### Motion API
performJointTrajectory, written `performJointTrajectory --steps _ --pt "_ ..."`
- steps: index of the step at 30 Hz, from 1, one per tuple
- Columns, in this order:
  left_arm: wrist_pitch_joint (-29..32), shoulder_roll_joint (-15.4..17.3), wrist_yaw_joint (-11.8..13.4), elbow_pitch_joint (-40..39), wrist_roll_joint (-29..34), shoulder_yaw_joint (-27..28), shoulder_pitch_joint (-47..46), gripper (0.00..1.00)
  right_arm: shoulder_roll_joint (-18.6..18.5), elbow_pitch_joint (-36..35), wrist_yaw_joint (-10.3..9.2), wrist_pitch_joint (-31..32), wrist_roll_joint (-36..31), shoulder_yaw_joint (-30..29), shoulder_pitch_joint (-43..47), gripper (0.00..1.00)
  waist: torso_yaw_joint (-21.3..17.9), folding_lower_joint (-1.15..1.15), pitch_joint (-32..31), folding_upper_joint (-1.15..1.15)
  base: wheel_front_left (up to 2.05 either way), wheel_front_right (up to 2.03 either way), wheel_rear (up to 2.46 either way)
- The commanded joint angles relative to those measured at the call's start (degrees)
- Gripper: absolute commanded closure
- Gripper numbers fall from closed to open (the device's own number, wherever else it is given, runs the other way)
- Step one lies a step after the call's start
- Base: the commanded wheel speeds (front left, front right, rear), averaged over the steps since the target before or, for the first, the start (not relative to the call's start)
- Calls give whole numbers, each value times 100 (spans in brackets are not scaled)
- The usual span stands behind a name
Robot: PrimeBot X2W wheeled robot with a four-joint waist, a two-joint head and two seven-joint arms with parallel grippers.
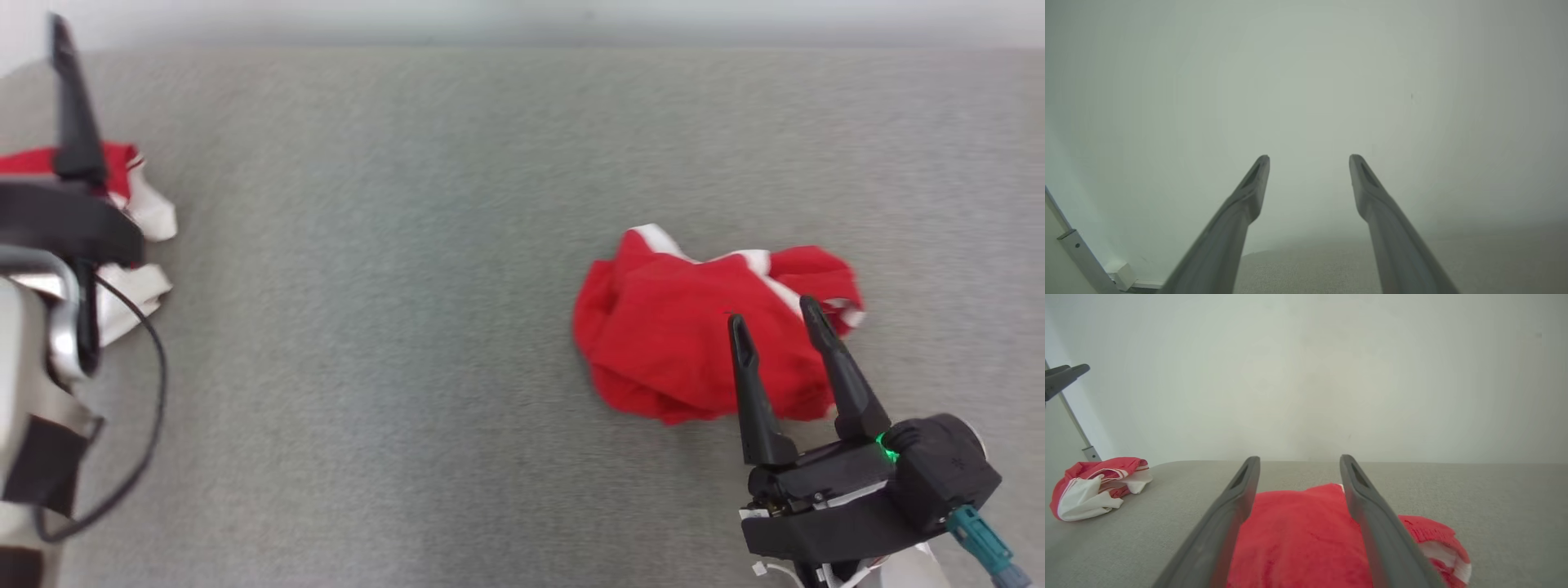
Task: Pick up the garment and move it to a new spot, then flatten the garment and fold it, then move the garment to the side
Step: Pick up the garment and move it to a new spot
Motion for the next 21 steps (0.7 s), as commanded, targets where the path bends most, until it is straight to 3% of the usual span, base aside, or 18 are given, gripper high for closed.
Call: performJointTrajectory --steps 1,11,21 --pt "-18 -38 -31 -41 89 -48 173 0 57 72 -13 -46 42 -17 40 0 -406 1 -354 0 0 0 0" --pt "-4 -341 -27 -382 76 -344 751 0 275 714 -13 -215 0 -222 114 0 -1184 1 -766 0 0 0 0" --pt "-16 -530 129 -658 -12 -213 1803 0 362 1281 -13 -266 -45 -375 329 0 -1416 1 -1319 0 0 0 0"
